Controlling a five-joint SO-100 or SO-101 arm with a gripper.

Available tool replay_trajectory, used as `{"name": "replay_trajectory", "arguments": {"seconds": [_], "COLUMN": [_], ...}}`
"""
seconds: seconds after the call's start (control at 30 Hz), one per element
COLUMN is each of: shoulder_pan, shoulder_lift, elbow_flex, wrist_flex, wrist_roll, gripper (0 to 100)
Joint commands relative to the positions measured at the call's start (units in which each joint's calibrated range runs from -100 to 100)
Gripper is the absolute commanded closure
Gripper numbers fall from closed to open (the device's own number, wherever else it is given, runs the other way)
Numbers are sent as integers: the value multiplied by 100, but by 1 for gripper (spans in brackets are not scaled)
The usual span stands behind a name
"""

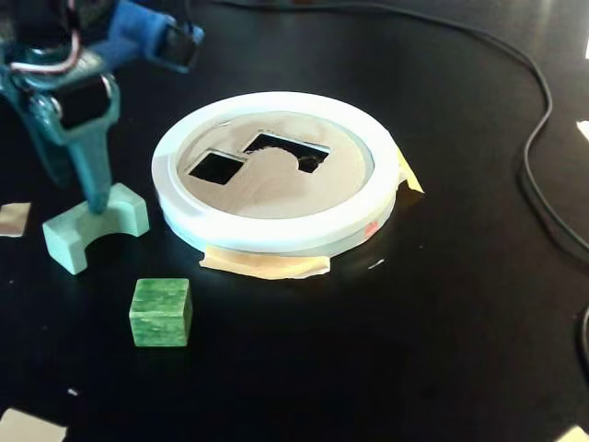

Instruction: Pick up the U shape block and drop it in corresponding U shaped hole

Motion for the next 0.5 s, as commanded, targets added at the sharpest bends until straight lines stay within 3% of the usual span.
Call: {"name": "replay_trajectory", "arguments": {"seconds": [0.0,0.23,0.47], "shoulder_pan": [-51,-126,-114], "shoulder_lift": [439,1093,1182], "elbow_flex": [-512,-512,-512], "wrist_flex": [-206,-1009,-1059], "wrist_roll": [-54,-59,-54], "gripper": [56,56,57]}}
